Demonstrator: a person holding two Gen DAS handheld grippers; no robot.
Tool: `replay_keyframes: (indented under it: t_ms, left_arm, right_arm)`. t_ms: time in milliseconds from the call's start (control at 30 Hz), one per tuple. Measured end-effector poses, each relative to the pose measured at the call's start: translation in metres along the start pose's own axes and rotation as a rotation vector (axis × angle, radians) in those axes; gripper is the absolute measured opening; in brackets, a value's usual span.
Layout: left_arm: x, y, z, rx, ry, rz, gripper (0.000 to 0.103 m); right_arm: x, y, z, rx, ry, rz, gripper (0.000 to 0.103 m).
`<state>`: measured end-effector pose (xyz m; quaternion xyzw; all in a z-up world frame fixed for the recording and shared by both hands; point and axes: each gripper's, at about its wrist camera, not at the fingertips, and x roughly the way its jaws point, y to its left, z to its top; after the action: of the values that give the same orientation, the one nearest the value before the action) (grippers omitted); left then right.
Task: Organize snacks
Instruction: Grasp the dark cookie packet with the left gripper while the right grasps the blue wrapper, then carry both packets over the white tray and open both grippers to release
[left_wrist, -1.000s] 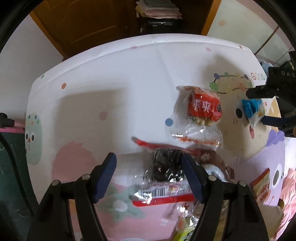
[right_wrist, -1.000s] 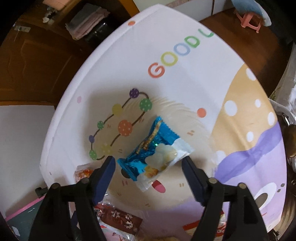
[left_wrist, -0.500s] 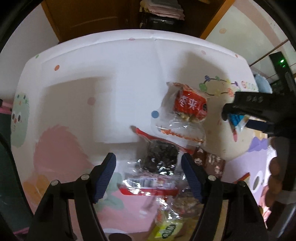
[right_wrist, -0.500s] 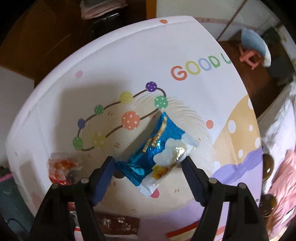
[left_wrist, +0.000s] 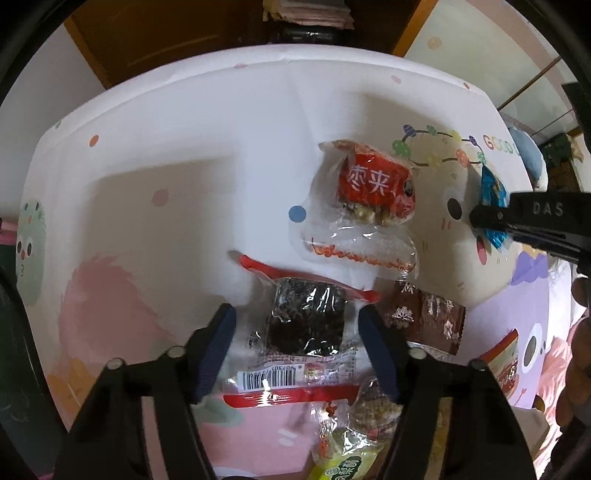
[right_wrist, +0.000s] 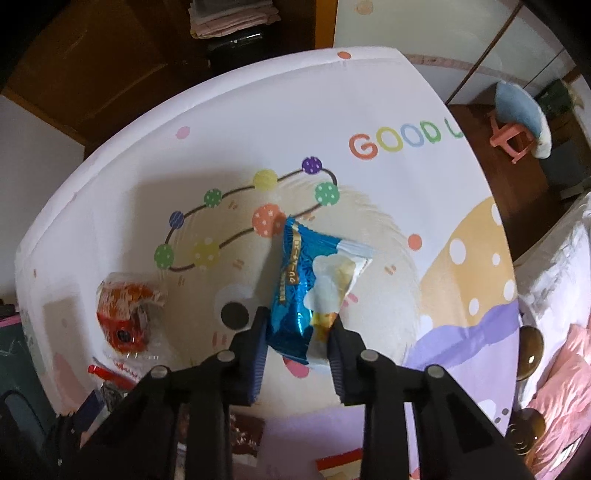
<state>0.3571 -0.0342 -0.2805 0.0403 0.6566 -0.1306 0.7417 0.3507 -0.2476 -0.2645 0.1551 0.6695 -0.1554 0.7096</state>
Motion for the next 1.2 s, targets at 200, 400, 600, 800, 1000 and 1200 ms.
replay_keyframes:
  t_ms: [200,400,600,800,1000,1200]
  left_arm:
    - [-0.024,-0.003,-0.007,0.020,-0.076,0.055,0.041]
    - [-0.091,0.006,-0.025,-0.050,-0.204,0.122,0.041]
    - [-0.187,0.006,-0.082,-0.146,-0.384,0.092,0.041]
    - [-0.257,0.000,-0.155,-0.142,-0.502,0.076,0.041]
    - [-0.292,-0.021,-0.235,-0.142,-0.533,0.048,0.041]
    - [-0.289,-0.044,-0.301,-0.139,-0.485,0.047,0.041]
  right_arm:
    - [-0.012,-0.018,-0.012,0.010,-0.015,0.060,0.027]
    - [-0.056,-0.031,-0.033,-0.023,-0.093,0.151,0.027]
    - [-0.123,-0.040,-0.075,-0.136,-0.229,0.239,0.027]
    - [-0.194,-0.033,-0.155,-0.273,-0.344,0.338,0.027]
    - [-0.226,-0.032,-0.222,-0.411,-0.397,0.341,0.027]
    - [-0.238,-0.040,-0.274,-0.521,-0.412,0.304,0.027]
